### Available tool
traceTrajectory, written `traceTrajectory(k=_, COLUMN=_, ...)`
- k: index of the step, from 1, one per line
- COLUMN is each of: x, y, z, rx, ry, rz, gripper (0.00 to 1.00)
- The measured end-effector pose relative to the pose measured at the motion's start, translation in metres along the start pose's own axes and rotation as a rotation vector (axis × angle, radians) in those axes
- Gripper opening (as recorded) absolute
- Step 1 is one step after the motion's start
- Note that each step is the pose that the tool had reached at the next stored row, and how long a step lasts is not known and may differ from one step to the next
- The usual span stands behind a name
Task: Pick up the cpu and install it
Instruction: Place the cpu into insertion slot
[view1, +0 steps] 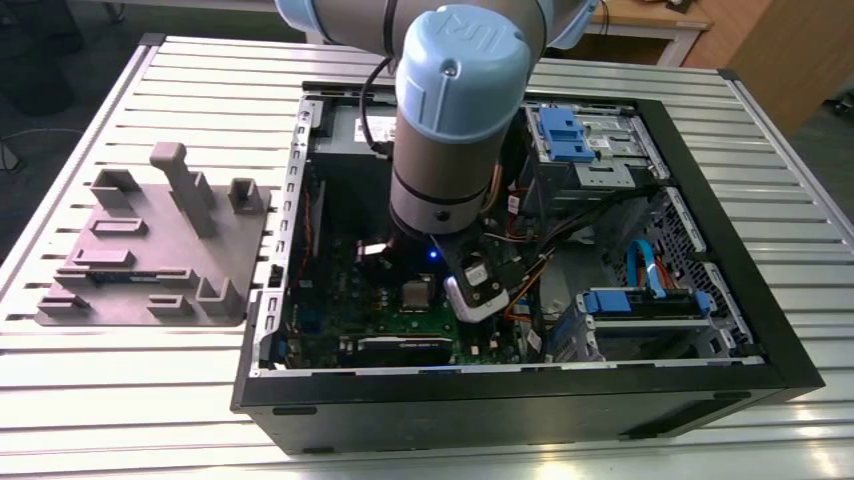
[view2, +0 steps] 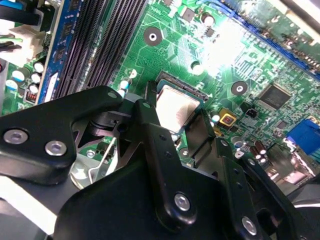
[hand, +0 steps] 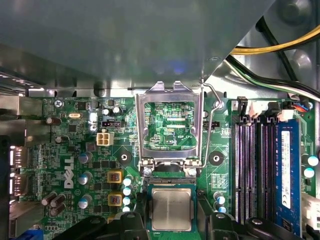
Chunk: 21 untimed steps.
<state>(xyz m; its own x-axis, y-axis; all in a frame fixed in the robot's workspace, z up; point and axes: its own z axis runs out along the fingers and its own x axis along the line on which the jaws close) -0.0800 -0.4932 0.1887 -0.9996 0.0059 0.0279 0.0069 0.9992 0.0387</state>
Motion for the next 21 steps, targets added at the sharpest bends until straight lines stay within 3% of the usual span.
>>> traceTrajectory(k=9, x=0.0000, y=0.0002, z=0.0017, rx=-0.0032, ry=-0.0011, rz=0.000, gripper=0.48)
traceTrajectory(k=10, x=-0.0001, y=0.0002, z=0.0017, rx=-0.0028, ry=-0.0010, rz=0.000, gripper=0.54)
traceTrajectory(k=21, x=0.0000, y=-0.0001, z=0.0013, rx=-0.0013, ry=-0.0001, rz=-0.009, gripper=0.53)
